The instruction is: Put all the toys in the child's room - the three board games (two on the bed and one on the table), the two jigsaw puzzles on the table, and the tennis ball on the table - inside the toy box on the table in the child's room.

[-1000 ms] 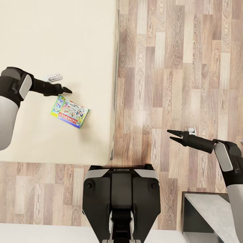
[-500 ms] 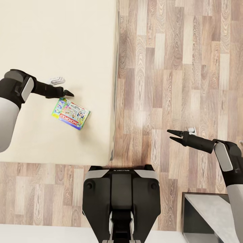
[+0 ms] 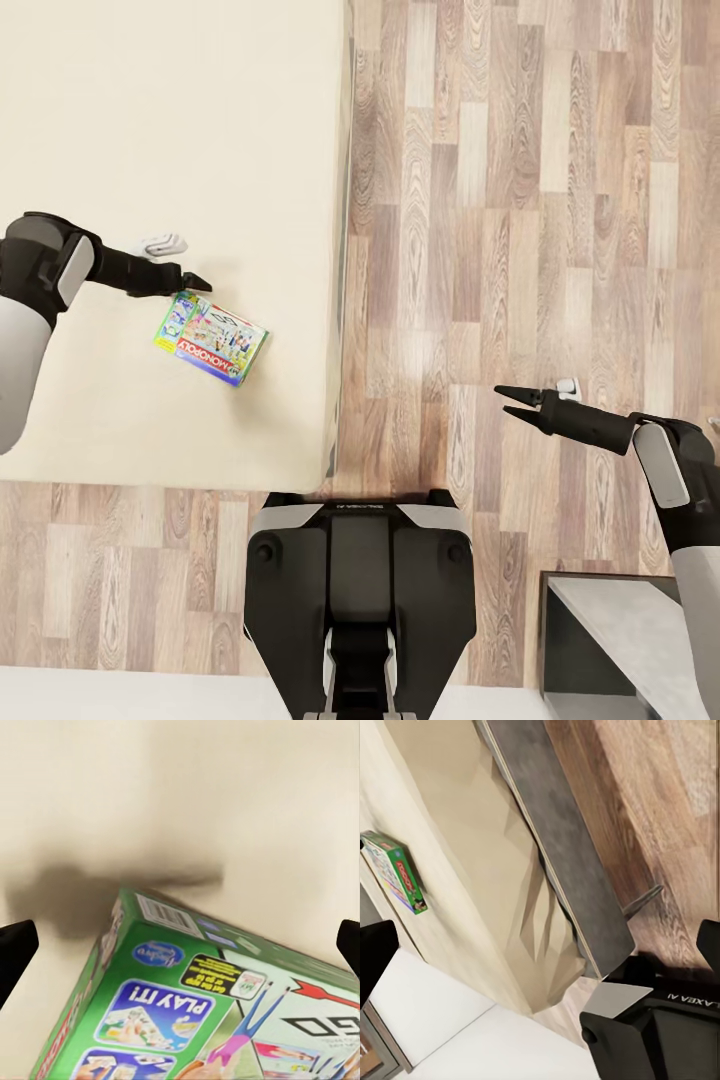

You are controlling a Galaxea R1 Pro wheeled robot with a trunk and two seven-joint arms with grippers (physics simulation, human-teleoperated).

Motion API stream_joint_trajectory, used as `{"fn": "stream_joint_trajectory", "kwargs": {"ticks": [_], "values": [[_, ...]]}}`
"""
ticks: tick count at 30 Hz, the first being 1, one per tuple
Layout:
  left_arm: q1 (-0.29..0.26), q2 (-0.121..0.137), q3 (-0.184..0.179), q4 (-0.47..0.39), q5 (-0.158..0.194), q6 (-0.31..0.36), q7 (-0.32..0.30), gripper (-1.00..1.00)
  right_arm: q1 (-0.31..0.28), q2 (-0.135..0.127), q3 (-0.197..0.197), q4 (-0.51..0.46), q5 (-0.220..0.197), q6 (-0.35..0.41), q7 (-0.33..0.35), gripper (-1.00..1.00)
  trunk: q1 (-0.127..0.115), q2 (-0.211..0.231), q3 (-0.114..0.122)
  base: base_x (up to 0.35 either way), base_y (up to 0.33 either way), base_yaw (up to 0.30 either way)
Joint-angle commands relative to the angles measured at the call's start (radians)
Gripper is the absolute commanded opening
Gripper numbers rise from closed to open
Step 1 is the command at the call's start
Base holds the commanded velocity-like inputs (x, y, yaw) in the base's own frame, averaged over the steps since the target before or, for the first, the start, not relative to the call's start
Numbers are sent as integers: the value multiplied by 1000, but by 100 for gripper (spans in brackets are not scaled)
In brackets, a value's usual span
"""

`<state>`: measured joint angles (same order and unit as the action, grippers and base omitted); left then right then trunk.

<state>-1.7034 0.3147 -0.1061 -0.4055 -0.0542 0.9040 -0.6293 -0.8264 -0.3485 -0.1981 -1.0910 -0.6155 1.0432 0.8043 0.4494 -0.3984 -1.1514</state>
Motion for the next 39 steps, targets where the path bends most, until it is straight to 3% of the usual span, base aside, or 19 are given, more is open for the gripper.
{"fn": "stream_joint_trajectory", "kwargs": {"ticks": [1,6,12,18,39], "values": [[1,1,-4,-1,-6,1,-7,100,0,0,-1,0,5,4,4,100,1,-2,-1,0,0,0],[17,0,-8,-1,-18,1,-5,100,0,0,-2,0,5,4,0,100,1,-2,2,0,0,0],[62,-6,-37,-1,-54,-4,-3,100,0,0,-1,-1,4,4,-2,100,1,-2,9,0,0,0],[103,-8,-48,-1,-59,-6,-2,100,0,0,-1,-2,4,4,-3,100,1,-2,11,0,0,0],[114,-6,-51,-1,-58,-34,-26,100,0,1,-2,-2,5,4,-5,100,1,-2,26,0,0,0]]}}
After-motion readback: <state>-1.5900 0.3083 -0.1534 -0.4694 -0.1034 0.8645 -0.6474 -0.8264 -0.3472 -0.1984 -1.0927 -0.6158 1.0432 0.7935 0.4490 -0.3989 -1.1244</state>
